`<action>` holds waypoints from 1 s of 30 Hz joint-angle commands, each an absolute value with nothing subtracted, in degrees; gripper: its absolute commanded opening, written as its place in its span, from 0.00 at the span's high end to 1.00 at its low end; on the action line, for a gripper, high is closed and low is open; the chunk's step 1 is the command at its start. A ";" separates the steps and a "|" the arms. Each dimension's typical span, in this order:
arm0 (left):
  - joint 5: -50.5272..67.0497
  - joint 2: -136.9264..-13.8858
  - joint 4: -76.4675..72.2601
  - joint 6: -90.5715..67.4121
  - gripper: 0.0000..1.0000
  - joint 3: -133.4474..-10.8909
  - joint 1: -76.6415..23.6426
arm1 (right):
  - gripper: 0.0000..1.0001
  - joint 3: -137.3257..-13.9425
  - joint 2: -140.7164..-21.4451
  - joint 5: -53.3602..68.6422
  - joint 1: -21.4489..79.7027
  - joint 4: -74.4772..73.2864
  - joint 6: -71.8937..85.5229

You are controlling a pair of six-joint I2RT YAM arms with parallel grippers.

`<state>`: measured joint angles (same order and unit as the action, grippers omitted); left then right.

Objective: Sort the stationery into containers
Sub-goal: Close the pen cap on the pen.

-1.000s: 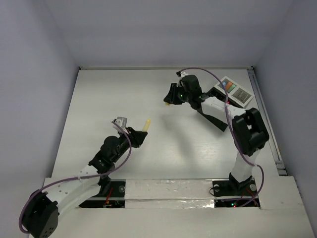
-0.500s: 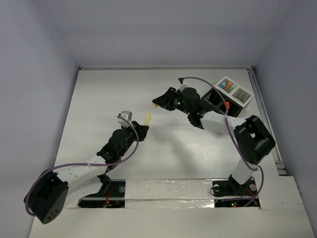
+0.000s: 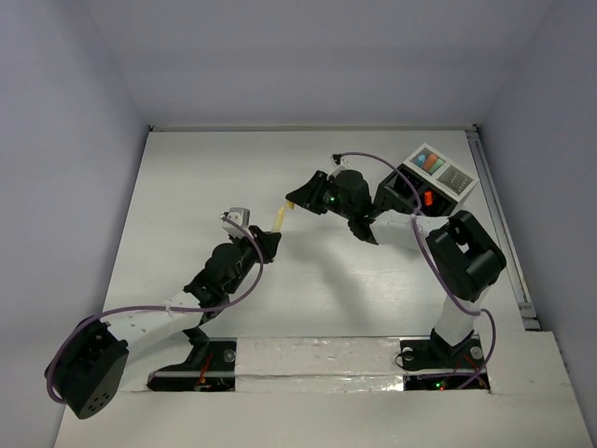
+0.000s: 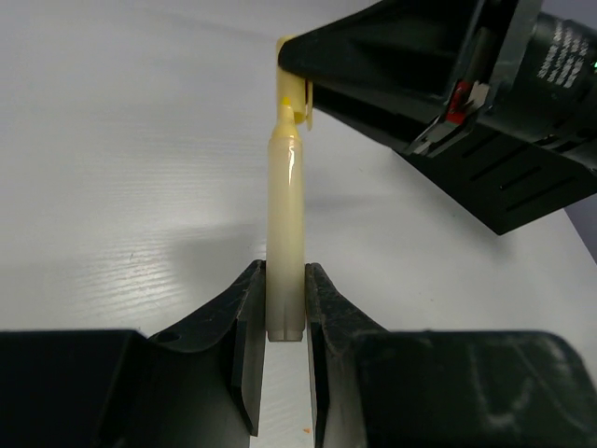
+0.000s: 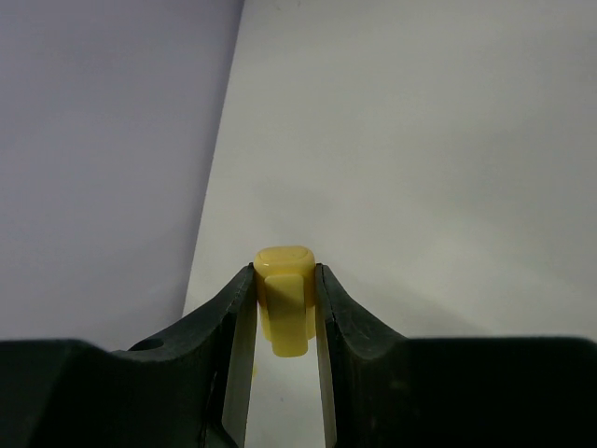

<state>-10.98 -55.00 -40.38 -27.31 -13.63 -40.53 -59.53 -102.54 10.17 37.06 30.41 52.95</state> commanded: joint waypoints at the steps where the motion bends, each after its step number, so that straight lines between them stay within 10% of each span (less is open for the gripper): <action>1: -11.51 -54.23 -44.03 -26.02 1.00 -16.26 -40.87 | 0.95 -61.87 -103.09 10.28 38.14 32.78 53.35; 30: -11.42 -55.72 -44.83 -26.37 1.00 -16.17 -40.87 | 0.91 -61.35 -103.18 12.04 39.81 36.65 55.46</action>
<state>-10.85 -56.55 -41.34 -26.85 -13.69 -40.53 -60.38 -103.59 11.55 38.79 32.27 55.13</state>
